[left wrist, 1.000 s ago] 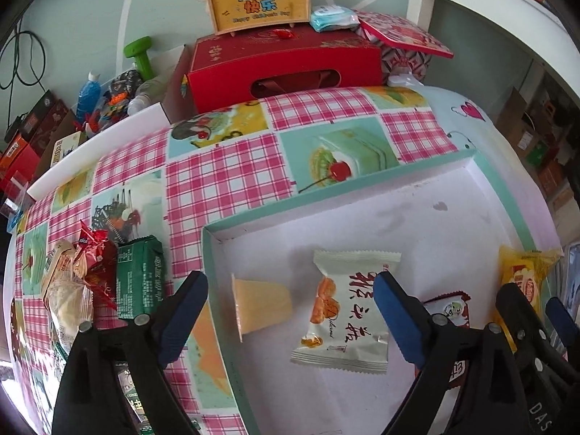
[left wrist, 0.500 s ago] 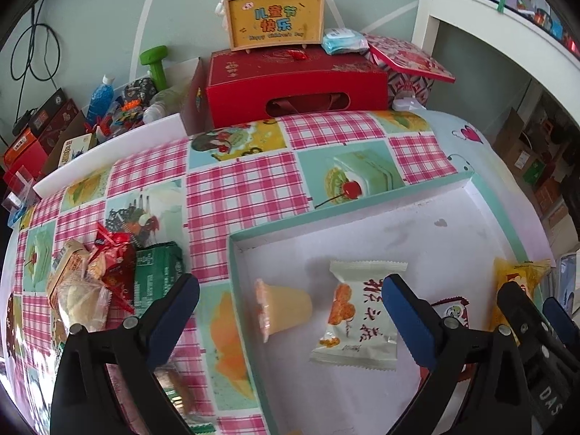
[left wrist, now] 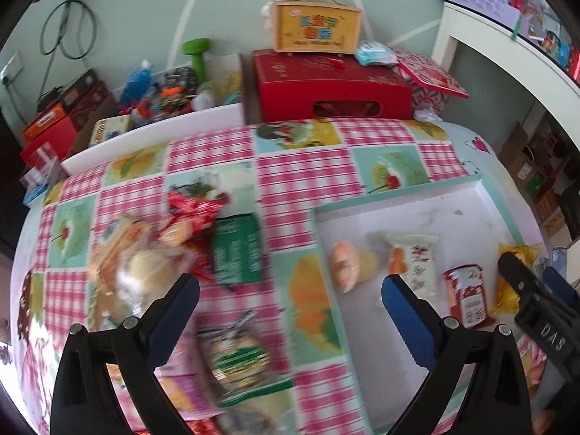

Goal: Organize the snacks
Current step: 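Withdraw both grippers from the tray back toward the snack pile, then grasp the white-green biscuit bag with the left gripper while the right grasps the green cow-print cookie packet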

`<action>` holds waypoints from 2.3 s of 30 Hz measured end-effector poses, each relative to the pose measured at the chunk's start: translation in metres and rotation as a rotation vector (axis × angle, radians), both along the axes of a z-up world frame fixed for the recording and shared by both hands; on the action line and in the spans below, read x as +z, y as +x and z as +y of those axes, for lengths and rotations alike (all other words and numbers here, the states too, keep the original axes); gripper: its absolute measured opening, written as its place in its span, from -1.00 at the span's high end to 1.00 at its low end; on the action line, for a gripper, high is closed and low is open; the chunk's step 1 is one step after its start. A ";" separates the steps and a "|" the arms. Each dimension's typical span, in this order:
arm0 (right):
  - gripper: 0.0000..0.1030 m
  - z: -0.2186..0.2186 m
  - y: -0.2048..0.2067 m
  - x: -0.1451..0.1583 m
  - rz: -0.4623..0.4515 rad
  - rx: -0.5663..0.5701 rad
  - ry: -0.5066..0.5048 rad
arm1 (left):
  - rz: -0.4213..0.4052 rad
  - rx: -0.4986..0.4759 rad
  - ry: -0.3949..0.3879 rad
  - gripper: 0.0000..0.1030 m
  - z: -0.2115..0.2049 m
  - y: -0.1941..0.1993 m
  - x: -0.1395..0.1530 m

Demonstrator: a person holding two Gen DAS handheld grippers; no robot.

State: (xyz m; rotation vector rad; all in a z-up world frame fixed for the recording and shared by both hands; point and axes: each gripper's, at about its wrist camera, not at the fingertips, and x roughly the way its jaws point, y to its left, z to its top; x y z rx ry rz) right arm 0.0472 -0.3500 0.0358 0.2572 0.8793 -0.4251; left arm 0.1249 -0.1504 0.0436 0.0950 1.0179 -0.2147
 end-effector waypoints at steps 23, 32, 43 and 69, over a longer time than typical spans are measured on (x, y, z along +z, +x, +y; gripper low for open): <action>-1.00 0.137 0.007 -0.006 0.041 0.324 0.018 | 0.072 0.262 -0.005 -0.95 0.156 -0.053 -0.021; -1.00 0.193 0.008 -0.032 0.141 0.462 -0.010 | 0.168 0.306 -0.088 -0.95 0.175 -0.058 -0.042; -1.00 0.194 0.014 -0.041 0.113 0.480 0.070 | 0.177 0.343 -0.108 -0.95 0.189 -0.051 -0.045; -0.89 0.189 0.032 -0.052 0.094 0.444 0.169 | 0.176 0.422 -0.133 -0.95 0.211 -0.028 -0.050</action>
